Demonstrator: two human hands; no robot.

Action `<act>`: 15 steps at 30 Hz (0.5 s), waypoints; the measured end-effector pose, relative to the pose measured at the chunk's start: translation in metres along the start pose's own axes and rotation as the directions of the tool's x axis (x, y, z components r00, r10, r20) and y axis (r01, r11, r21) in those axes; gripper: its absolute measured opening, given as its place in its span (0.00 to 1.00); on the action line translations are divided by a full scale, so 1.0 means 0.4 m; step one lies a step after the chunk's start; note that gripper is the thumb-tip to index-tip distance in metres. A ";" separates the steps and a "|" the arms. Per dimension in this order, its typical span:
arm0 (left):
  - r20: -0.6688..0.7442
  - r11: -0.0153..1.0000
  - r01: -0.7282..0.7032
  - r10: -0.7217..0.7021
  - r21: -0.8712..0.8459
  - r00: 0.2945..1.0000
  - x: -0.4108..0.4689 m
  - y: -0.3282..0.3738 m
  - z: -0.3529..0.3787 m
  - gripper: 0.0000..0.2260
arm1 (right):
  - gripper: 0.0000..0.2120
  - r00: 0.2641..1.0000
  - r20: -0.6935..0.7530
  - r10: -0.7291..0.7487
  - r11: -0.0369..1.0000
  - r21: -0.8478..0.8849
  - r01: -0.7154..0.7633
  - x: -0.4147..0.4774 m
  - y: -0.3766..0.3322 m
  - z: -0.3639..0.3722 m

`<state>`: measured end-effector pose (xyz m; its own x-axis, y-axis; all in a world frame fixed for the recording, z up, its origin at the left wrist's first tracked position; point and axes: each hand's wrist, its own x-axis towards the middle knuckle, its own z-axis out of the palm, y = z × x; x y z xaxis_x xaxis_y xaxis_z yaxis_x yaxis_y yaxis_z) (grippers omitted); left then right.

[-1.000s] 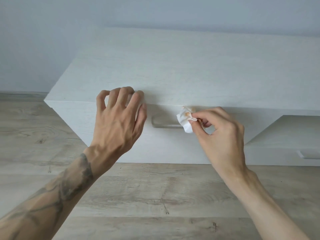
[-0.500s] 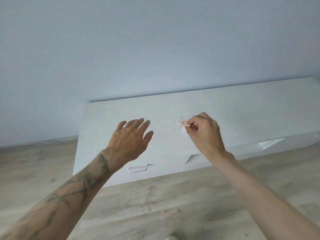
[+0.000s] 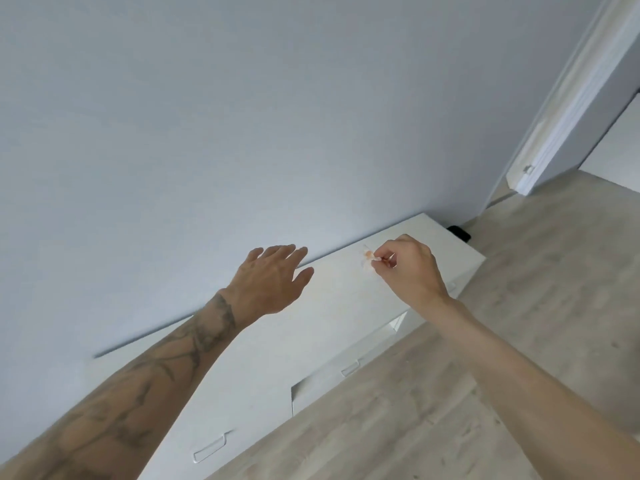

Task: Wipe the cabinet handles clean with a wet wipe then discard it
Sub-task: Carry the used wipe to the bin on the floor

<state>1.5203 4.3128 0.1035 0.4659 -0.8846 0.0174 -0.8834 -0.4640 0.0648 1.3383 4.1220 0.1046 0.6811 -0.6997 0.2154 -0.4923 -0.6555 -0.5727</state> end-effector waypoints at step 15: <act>-0.026 0.990 -0.139 0.140 0.024 0.990 0.558 0.714 -0.162 0.26 | 0.04 0.984 -0.176 0.036 0.998 -0.048 -0.046 0.267 0.576 -0.625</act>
<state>1.3752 3.9859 0.1907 0.3391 -0.9393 0.0521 -0.9406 -0.3375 0.0375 1.1622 3.8252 0.1935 0.5567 -0.7622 0.3303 -0.5483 -0.6358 -0.5433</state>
